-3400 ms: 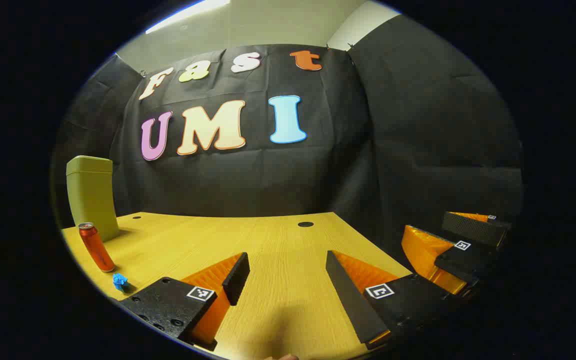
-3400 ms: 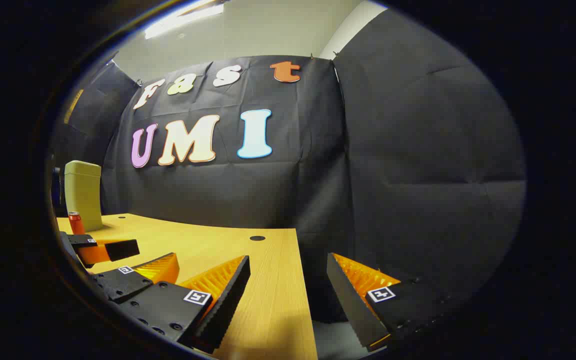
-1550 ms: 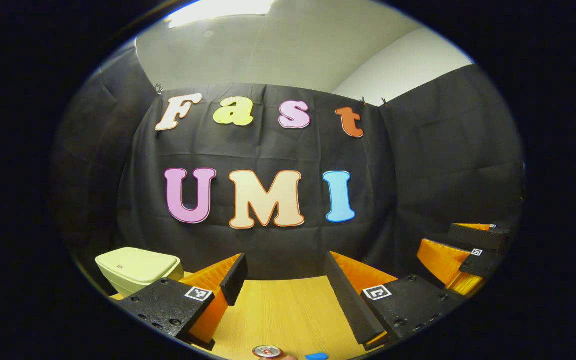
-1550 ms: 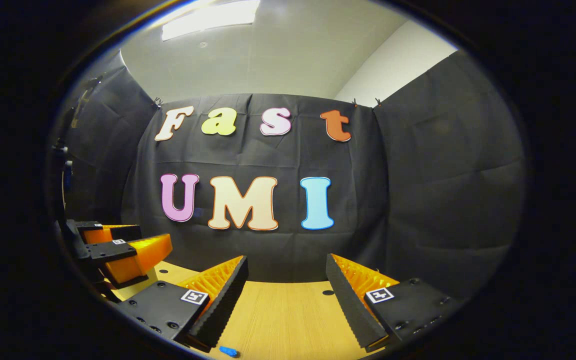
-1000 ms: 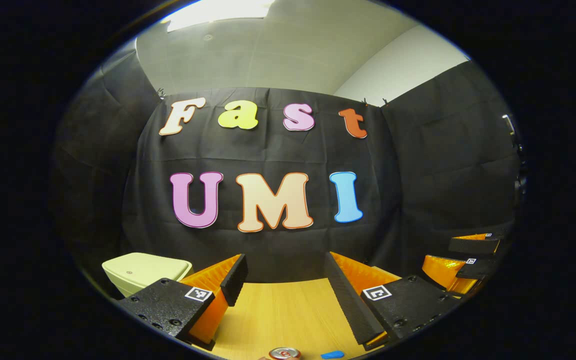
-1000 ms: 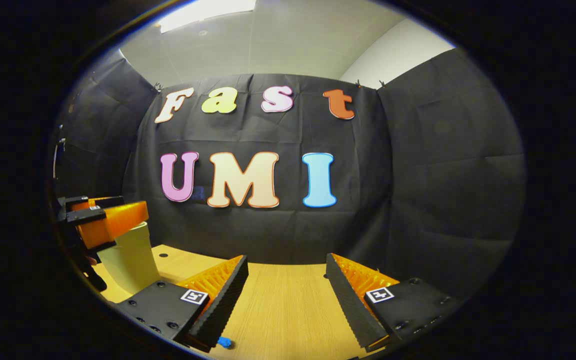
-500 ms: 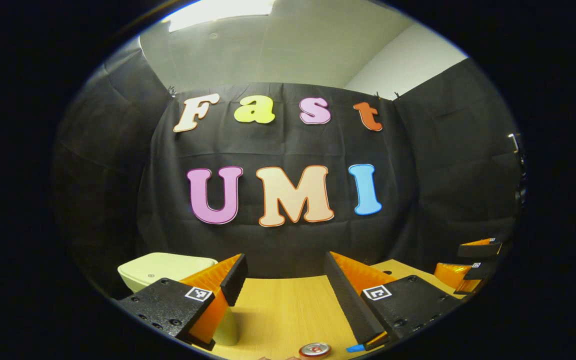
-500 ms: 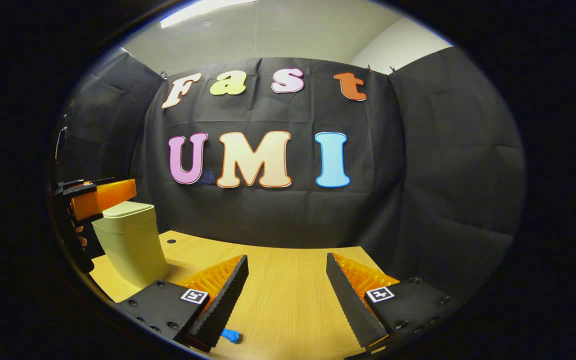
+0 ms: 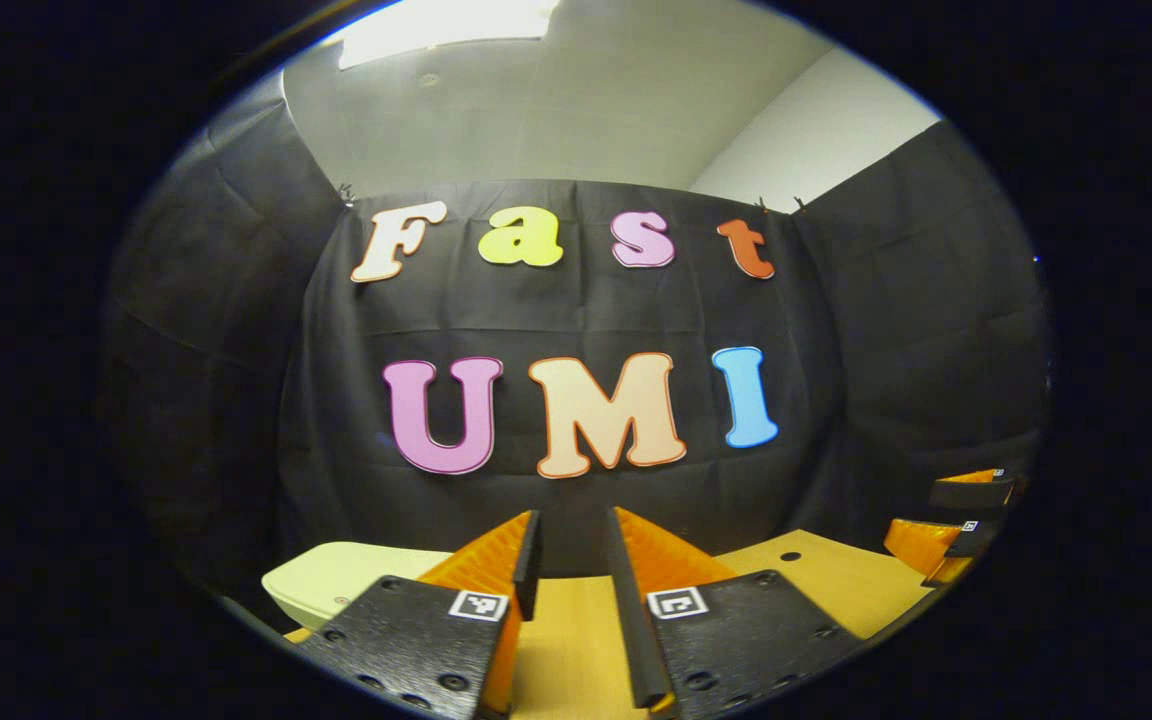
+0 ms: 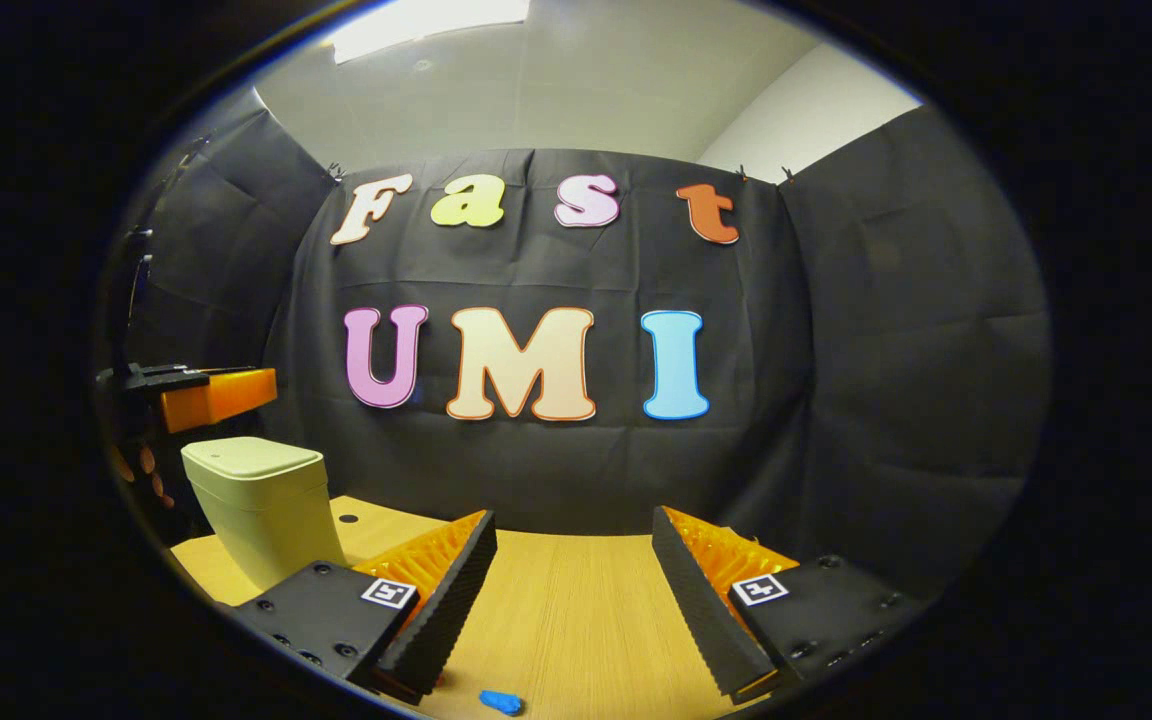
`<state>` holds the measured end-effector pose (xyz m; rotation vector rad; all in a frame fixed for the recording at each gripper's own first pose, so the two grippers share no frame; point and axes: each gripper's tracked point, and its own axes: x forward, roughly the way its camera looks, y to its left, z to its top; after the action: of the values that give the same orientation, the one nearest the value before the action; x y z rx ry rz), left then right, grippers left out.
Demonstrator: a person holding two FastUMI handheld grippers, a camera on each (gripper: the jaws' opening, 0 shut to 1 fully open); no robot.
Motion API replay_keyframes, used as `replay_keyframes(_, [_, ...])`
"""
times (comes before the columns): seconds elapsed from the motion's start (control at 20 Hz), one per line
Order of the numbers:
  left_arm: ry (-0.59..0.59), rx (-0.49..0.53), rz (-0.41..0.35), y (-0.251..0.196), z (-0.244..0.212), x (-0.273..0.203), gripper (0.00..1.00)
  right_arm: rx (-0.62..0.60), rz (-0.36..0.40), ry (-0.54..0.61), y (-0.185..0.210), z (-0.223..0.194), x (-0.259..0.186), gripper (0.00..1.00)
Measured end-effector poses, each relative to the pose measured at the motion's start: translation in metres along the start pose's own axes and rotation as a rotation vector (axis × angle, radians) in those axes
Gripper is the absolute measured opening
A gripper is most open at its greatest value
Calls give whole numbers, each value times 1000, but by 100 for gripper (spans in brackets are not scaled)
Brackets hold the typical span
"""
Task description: Press the lid of the desktop garbage bin to open it, pick up the crumpled paper on the desktop and throw it into the bin, then pick up the pop can on the desktop and drop it into the bin, and finally close the garbage bin lid.
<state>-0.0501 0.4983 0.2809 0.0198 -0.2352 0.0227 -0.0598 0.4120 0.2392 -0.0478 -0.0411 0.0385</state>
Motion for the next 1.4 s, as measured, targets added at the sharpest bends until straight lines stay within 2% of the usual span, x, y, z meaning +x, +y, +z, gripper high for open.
replay_keyframes(0.15, [5,33,78,37,-6,-3,0,4,18,5,17,-1,2,98])
replay_keyframes(0.35, [14,25,190,93,-17,-10,0,-3,42,12,38,-4,2,98])
replay_keyframes(0.4, [31,11,195,100,-26,-10,0,-2,50,16,44,-7,2,98])
replay_keyframes(0.7, [199,-27,305,162,-95,-7,0,-15,94,55,73,-24,-2,98])
replay_keyframes(0.9, [300,-65,259,161,-137,-3,0,-32,104,72,80,-29,-5,100])
replay_keyframes(1.0, [272,-50,237,160,-131,2,0,-25,96,73,78,-29,-4,100])
replay_keyframes(1.1, [281,-99,228,159,-140,0,0,-14,94,81,80,-32,-4,100])
replay_keyframes(1.2, [287,-63,214,156,-143,-2,0,-8,84,75,76,-31,-6,100])
replay_keyframes(1.3, [232,-12,216,154,-129,0,0,14,83,81,74,-35,-5,96])
replay_keyframes(1.4, [202,-34,166,131,-115,2,0,22,82,89,69,-36,-3,100])
